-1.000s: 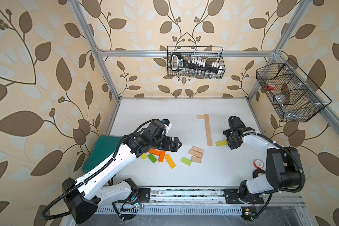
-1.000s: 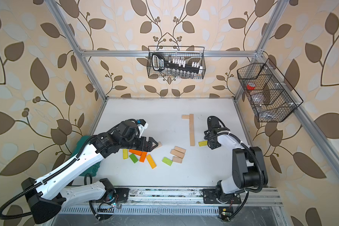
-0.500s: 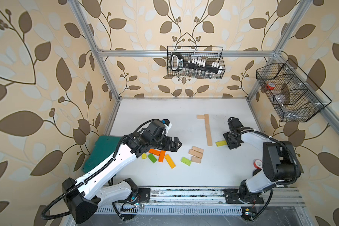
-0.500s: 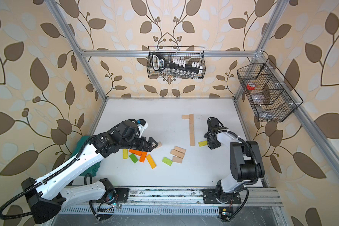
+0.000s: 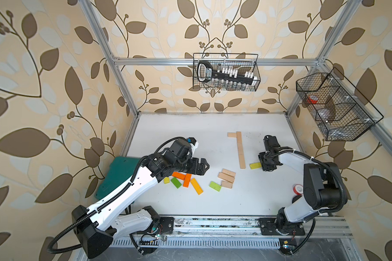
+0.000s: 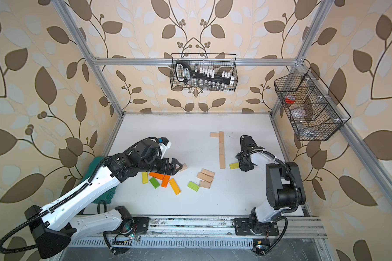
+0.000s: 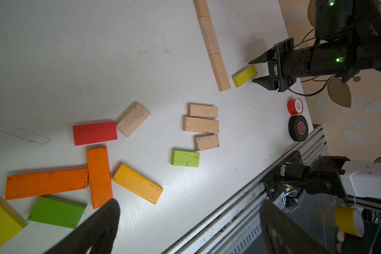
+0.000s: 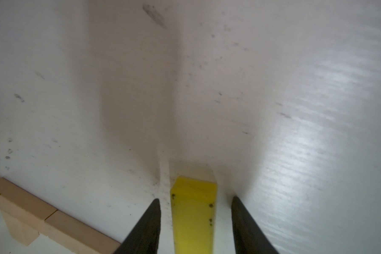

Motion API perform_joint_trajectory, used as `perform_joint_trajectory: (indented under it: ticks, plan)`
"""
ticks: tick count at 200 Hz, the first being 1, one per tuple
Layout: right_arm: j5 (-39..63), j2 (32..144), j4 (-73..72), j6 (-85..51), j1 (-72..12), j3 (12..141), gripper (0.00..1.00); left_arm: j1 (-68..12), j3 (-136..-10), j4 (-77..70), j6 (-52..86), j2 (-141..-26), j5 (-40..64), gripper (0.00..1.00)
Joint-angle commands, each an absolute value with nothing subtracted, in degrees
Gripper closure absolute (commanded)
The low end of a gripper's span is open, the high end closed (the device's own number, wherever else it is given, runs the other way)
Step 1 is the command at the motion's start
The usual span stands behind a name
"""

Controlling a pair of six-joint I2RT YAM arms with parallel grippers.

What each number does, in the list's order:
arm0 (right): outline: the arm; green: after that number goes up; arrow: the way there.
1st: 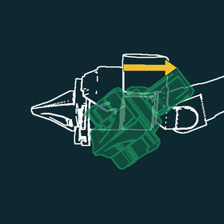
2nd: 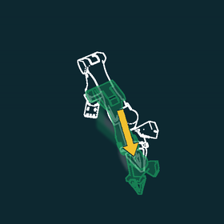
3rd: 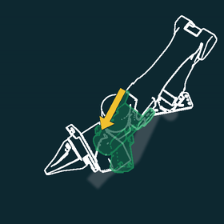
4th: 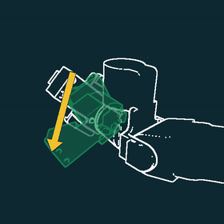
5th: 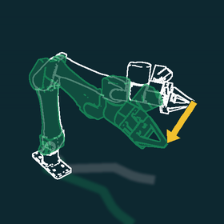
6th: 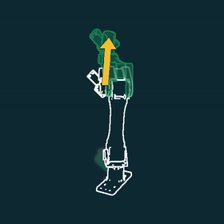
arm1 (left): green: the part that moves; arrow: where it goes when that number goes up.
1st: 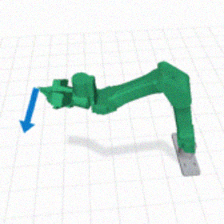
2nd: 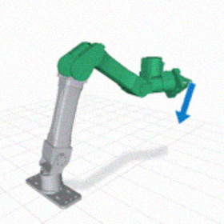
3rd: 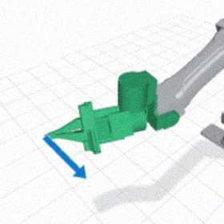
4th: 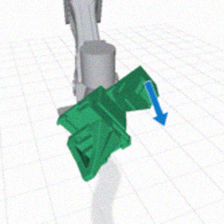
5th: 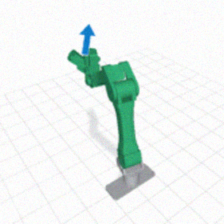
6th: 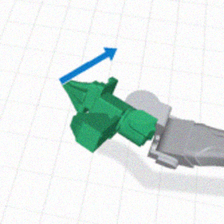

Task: Assemble a giraffe with building blocks
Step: Assemble the building block at the center of the board.

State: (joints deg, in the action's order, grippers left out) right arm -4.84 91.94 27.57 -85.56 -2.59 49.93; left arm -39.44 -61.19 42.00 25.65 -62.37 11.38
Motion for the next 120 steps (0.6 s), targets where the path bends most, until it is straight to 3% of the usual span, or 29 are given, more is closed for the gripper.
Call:
perform_joint_trajectory:
  ticks: [1, 30, 61, 120]
  plan:
    - [-3.4, 95.3, 31.8, -93.5, -2.3, 50.7, 0.51, -39.6, -64.0, 42.4, 24.5, -61.3, 10.1, 0.01]
    - [-1.8, 99.0, 33.3, -93.6, -1.9, 52.1, 0.53, -39.5, -64.3, 42.8, 24.3, -61.1, 9.9, 0.01]
    - [0.2, 102.6, 34.4, -93.2, -1.6, 53.1, 0.63, -39.2, -65.1, 43.8, 23.7, -61.1, 9.8, 0.01]
    - [-0.7, 101.9, 36.8, -94.2, -1.5, 54.2, 0.73, -38.8, -65.8, 45.6, 22.4, -60.6, 9.5, 0.01]
